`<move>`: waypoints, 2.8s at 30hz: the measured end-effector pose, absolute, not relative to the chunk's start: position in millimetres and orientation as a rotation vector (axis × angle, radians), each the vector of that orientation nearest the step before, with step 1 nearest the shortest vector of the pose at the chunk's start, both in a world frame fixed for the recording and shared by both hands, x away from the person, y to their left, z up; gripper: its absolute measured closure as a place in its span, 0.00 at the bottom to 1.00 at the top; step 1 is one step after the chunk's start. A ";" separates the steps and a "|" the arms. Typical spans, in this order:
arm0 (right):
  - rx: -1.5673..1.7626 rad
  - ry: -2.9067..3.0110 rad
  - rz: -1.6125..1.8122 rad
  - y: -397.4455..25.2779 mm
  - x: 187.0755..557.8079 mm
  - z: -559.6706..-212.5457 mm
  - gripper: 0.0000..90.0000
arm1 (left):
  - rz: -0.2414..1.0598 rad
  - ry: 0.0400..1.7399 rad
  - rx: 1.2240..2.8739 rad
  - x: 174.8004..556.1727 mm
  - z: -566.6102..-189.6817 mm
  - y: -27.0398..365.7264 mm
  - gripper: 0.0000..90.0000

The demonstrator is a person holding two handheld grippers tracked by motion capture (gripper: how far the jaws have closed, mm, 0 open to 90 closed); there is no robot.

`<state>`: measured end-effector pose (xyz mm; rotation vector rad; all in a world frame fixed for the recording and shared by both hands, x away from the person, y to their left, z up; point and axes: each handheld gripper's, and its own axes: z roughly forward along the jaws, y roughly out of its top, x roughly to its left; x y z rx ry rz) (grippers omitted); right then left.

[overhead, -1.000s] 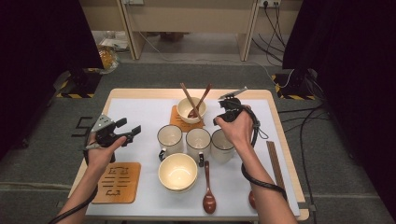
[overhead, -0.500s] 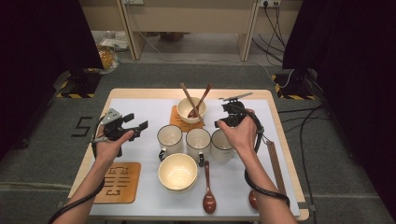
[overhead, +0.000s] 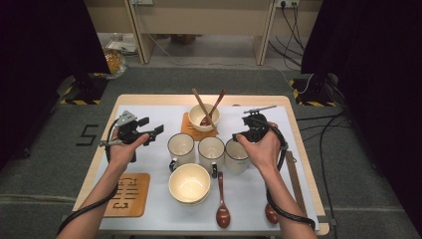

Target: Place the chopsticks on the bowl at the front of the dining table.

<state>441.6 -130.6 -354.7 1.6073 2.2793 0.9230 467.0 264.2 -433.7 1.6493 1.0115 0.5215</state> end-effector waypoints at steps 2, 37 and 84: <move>1.604 2.274 0.928 -132.5 439.0 -354.5 0.66 | 0.520 1.007 1.651 469.1 -432.8 261.6 0.25; 1.595 2.208 1.002 -167.5 388.3 -361.2 0.65 | 0.512 0.971 1.665 497.6 -424.8 227.0 0.25; 1.601 2.210 1.003 -175.7 379.0 -374.1 0.64 | 0.511 0.967 1.688 513.9 -418.9 212.3 0.25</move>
